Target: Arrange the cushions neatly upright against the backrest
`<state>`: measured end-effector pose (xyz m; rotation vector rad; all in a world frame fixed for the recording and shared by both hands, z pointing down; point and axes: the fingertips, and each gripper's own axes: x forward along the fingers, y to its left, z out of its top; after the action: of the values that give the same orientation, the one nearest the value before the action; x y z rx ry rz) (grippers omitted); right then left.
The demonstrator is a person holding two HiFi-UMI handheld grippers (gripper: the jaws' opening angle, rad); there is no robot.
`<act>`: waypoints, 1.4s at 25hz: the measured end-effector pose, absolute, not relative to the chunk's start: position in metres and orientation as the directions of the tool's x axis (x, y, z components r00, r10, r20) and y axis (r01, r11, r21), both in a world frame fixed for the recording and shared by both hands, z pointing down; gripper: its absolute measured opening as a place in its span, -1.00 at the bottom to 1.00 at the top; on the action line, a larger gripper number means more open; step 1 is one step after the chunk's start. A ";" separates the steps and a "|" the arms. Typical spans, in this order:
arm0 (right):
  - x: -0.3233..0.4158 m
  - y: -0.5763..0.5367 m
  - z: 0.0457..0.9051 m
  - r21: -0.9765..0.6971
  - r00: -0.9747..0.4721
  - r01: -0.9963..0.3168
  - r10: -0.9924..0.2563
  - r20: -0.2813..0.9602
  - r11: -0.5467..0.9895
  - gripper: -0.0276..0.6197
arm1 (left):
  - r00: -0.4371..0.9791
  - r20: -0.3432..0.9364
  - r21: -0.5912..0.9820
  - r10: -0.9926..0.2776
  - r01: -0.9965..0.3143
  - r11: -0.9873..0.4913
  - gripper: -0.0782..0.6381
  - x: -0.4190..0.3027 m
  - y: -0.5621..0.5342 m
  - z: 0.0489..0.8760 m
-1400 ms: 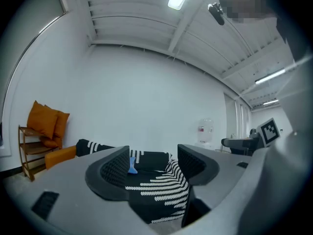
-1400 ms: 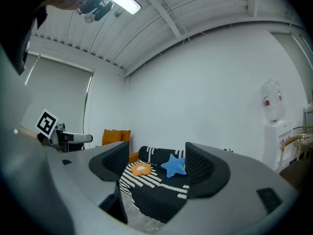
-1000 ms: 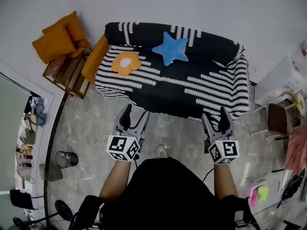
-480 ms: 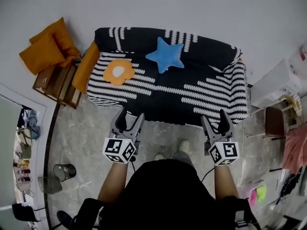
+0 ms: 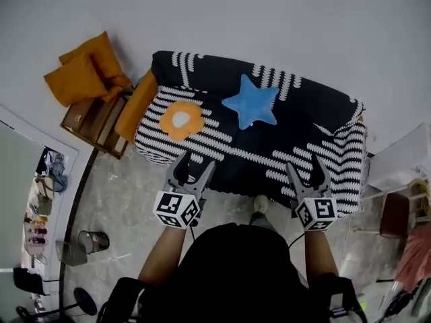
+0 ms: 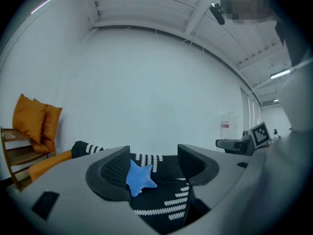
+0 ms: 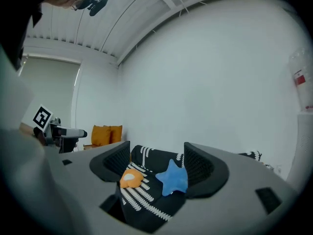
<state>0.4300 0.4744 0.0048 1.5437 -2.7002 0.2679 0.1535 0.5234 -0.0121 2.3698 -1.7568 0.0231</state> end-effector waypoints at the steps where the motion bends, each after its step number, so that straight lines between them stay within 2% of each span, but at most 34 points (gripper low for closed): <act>1: 0.431 0.456 0.000 -0.133 -0.520 -0.852 -0.849 0.094 0.506 0.18 | 0.289 0.131 0.136 -0.948 -0.953 -0.271 0.09 0.156 0.509 -0.013; 5: 0.445 0.395 -0.012 -0.123 -0.524 -0.848 -0.849 0.064 0.515 0.17 | 0.236 0.147 0.140 -0.961 -0.966 -0.216 0.09 0.162 0.456 -0.015; 8: 0.456 0.363 -0.010 -0.002 -0.536 -0.843 -0.841 0.081 0.537 0.17 | 0.195 0.132 0.154 -0.972 -0.973 -0.174 0.09 0.171 0.421 -0.016; 10: 0.462 0.345 -0.011 0.019 -0.555 -0.829 -0.827 0.084 0.558 0.17 | 0.178 0.128 0.154 -0.976 -0.975 -0.157 0.09 0.178 0.402 -0.017; 20: 0.490 0.280 0.015 -0.091 -0.557 -0.830 -0.819 0.138 0.550 0.15 | 0.166 0.203 0.168 -0.965 -0.977 -0.133 0.09 0.195 0.356 0.003; 27: 0.499 0.263 0.042 -0.112 -0.524 -0.852 -0.825 0.212 0.512 0.14 | 0.151 0.261 0.271 -0.954 -0.959 -0.077 0.09 0.178 0.330 0.036; 35: 0.450 0.211 0.057 -0.062 -0.519 -0.850 -0.809 0.278 0.524 0.14 | 0.206 0.315 0.297 -0.927 -0.949 -0.110 0.09 0.151 0.264 0.064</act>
<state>0.4500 0.2107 0.0569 1.4085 -2.5492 0.2809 0.1511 0.2643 0.0636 2.0587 -1.7409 0.0687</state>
